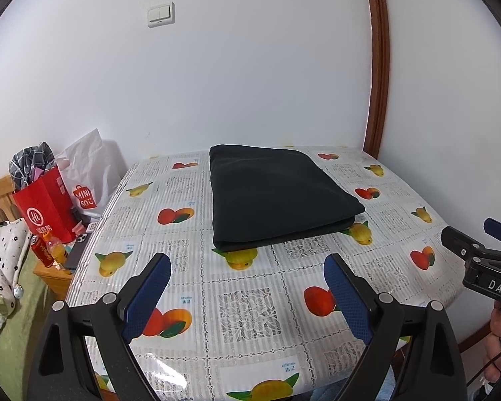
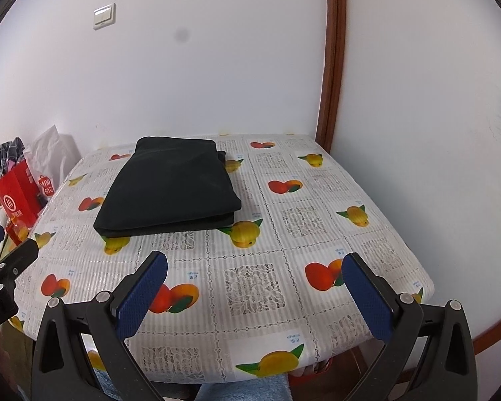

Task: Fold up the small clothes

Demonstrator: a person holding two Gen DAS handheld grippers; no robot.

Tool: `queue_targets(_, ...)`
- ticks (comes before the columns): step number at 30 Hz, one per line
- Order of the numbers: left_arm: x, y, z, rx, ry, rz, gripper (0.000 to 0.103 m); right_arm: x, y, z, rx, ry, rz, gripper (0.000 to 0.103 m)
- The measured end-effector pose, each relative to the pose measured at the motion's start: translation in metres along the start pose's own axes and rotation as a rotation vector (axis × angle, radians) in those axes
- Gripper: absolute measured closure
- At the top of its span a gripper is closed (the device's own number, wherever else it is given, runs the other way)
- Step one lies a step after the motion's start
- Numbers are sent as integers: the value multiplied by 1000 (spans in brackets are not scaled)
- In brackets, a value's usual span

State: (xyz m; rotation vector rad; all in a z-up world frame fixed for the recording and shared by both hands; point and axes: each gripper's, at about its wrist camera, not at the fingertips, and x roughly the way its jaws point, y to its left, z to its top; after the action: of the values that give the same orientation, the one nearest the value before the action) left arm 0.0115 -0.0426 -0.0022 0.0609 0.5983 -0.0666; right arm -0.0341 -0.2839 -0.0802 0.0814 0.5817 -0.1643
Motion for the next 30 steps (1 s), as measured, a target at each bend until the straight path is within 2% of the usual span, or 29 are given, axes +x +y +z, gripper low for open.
queue_targets(30, 1, 5, -2, -12, 13, 9, 10, -4, 2, 2, -18, -11, -5, 0)
